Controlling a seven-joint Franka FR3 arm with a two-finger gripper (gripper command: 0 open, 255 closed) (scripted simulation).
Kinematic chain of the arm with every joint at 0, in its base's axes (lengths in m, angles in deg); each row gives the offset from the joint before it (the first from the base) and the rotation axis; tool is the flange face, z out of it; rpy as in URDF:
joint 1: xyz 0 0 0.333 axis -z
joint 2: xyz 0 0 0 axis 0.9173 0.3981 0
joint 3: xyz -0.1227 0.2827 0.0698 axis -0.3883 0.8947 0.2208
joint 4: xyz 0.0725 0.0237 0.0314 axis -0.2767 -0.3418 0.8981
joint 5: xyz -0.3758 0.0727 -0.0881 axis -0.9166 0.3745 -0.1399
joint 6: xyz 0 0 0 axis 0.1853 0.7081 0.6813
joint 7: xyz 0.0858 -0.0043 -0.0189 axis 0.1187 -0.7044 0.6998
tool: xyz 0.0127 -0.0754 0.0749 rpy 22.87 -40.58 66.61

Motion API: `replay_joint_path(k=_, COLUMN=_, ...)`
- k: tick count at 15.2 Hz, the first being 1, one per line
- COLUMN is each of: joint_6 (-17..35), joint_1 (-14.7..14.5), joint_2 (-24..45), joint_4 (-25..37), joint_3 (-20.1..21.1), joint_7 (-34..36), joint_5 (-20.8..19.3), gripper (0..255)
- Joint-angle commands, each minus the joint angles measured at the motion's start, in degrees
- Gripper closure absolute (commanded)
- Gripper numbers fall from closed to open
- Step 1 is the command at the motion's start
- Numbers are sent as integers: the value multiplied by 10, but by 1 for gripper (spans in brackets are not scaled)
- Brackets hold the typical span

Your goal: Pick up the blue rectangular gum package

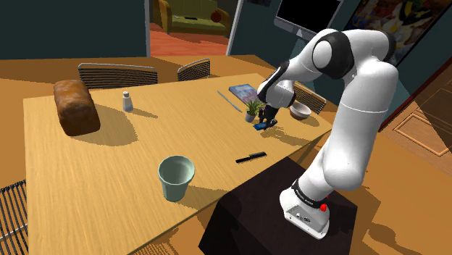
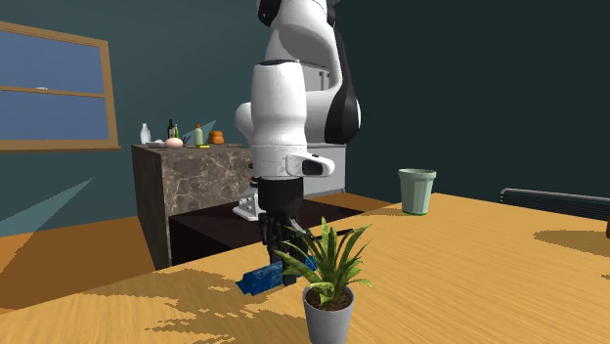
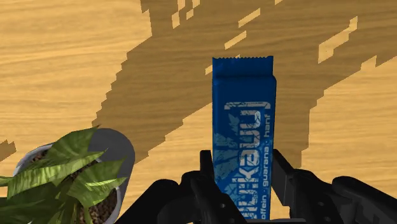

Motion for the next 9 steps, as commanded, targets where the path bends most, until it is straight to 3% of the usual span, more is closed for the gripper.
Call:
replay_joint_path(k=1, joint_6=-11, joint_1=-18, joint_2=-18, joint_4=-3, joint_3=-24, joint_7=20, joint_5=-28, gripper=255)
replay_joint_path(k=7, joint_6=-41, joint_1=-71, joint_2=-76, joint_4=-8, joint_3=-91, joint_7=86, joint_5=-121, gripper=255)
replay_joint_path(k=9, joint_6=-42, joint_1=-72, joint_2=-78, joint_4=-9, joint_3=-93, joint_7=87, joint_5=-123, gripper=255)
